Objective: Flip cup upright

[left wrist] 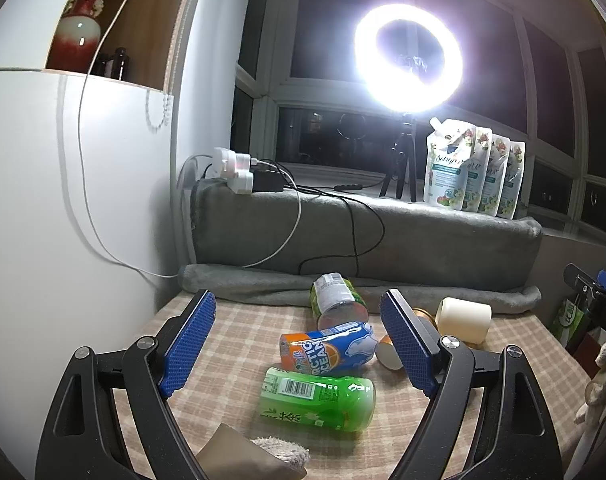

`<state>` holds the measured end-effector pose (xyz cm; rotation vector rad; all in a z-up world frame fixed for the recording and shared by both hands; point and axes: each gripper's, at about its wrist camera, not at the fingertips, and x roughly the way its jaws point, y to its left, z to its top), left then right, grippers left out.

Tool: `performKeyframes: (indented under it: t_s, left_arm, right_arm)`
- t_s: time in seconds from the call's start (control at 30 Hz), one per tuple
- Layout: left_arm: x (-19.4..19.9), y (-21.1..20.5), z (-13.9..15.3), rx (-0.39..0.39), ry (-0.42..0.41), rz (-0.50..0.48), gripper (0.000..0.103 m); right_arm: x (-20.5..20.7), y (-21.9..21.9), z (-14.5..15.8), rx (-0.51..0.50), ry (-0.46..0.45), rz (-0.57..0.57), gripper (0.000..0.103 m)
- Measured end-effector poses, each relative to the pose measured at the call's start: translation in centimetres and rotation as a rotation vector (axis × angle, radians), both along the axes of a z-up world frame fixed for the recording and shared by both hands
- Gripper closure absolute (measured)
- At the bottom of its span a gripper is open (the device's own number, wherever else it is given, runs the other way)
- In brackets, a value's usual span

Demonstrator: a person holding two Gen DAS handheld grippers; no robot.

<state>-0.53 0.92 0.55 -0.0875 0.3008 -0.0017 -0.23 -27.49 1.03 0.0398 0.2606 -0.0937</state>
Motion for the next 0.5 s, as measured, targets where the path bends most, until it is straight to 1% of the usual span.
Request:
performKeyframes:
  t_s: [0.5]
  left_arm:
    - [-0.13, -0.44, -0.19, 0.000, 0.005, 0.000, 0.019]
  right_arm:
    - [0.00, 0.02, -0.02, -0.001, 0.003, 0.000, 0.000]
